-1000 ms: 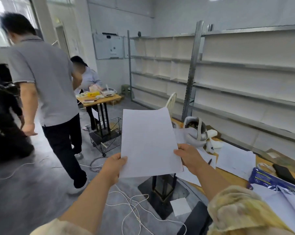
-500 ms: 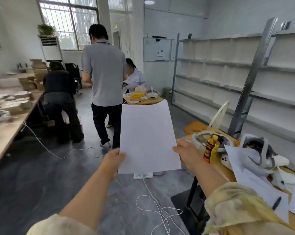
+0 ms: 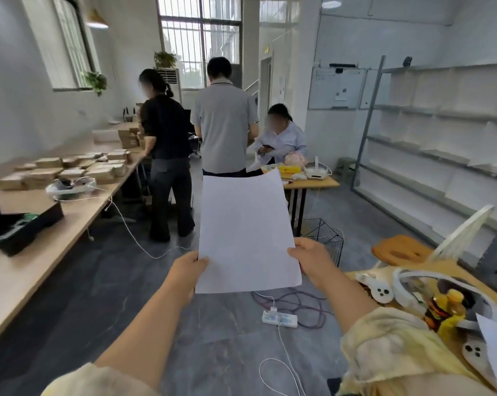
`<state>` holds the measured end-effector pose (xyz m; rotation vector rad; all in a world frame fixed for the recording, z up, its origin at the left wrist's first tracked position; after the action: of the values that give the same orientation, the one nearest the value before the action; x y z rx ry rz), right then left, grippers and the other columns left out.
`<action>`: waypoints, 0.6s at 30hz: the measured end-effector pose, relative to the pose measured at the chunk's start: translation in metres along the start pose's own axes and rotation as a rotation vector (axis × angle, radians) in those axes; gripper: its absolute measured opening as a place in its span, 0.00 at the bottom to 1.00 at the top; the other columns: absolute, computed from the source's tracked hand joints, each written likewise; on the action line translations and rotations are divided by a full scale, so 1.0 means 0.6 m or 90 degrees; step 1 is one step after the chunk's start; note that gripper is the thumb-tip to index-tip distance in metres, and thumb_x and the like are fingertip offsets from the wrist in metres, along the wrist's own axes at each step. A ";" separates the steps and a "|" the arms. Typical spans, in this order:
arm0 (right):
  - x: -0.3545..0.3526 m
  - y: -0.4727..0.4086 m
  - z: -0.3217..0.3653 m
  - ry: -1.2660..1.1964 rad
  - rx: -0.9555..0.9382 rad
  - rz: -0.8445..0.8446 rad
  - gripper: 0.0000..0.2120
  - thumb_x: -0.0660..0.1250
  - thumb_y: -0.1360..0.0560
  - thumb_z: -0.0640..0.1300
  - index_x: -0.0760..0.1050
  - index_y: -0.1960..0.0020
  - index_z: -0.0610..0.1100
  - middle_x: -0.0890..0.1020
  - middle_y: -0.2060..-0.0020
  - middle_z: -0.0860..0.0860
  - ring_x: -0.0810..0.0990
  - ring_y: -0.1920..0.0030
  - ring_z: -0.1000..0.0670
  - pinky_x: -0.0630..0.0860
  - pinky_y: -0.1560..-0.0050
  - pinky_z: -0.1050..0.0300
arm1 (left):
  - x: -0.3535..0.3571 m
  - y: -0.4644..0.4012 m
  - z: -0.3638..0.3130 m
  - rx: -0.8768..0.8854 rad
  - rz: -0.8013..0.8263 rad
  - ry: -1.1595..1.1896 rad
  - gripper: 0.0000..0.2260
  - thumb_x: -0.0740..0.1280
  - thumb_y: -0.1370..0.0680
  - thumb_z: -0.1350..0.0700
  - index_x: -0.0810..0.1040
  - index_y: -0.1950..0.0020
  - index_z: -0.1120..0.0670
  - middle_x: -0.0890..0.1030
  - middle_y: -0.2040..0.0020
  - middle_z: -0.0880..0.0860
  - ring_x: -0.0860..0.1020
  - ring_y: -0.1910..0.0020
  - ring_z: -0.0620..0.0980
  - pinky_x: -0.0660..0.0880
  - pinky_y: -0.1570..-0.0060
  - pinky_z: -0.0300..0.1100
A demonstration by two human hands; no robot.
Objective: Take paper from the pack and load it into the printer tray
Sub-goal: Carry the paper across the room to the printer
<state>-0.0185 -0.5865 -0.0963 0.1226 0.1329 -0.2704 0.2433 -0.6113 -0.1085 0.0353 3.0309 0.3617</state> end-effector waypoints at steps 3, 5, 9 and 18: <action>0.007 -0.048 0.009 0.012 -0.003 0.027 0.12 0.62 0.24 0.32 0.77 0.43 0.36 0.81 0.52 0.42 0.79 0.57 0.48 0.76 0.61 0.61 | 0.004 -0.027 -0.006 0.002 -0.031 0.009 0.08 0.59 0.20 0.62 0.77 0.47 0.56 0.82 0.47 0.57 0.80 0.46 0.58 0.76 0.43 0.53; 0.016 -0.075 0.015 0.015 -0.011 0.046 0.12 0.61 0.24 0.31 0.76 0.43 0.34 0.80 0.53 0.44 0.78 0.62 0.53 0.75 0.66 0.65 | 0.002 -0.042 -0.008 0.007 -0.054 0.020 0.08 0.60 0.20 0.62 0.77 0.47 0.57 0.82 0.49 0.57 0.80 0.48 0.58 0.77 0.46 0.52; 0.044 -0.121 0.019 0.029 -0.012 0.080 0.11 0.62 0.25 0.32 0.77 0.44 0.35 0.81 0.54 0.44 0.79 0.59 0.49 0.76 0.64 0.63 | -0.012 -0.062 -0.009 0.001 -0.093 0.013 0.09 0.60 0.21 0.62 0.78 0.56 0.53 0.82 0.52 0.55 0.80 0.53 0.55 0.78 0.52 0.47; 0.151 -0.213 0.037 0.022 -0.022 0.167 0.11 0.62 0.25 0.32 0.78 0.47 0.39 0.82 0.50 0.40 0.80 0.52 0.44 0.76 0.42 0.45 | -0.087 -0.123 -0.015 -0.016 -0.176 0.021 0.09 0.60 0.21 0.60 0.78 0.56 0.53 0.82 0.48 0.57 0.80 0.48 0.59 0.77 0.42 0.54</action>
<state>0.0356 -0.7354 -0.1009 0.1090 0.1541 -0.0039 0.2934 -0.6866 -0.1127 -0.3900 3.0043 0.3776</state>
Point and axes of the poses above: each hand's wrist, its own y-axis away from the middle knuckle, its own x-axis out of the palm, z = x × y, the point moved 4 cm from there along -y, towards the middle knuckle
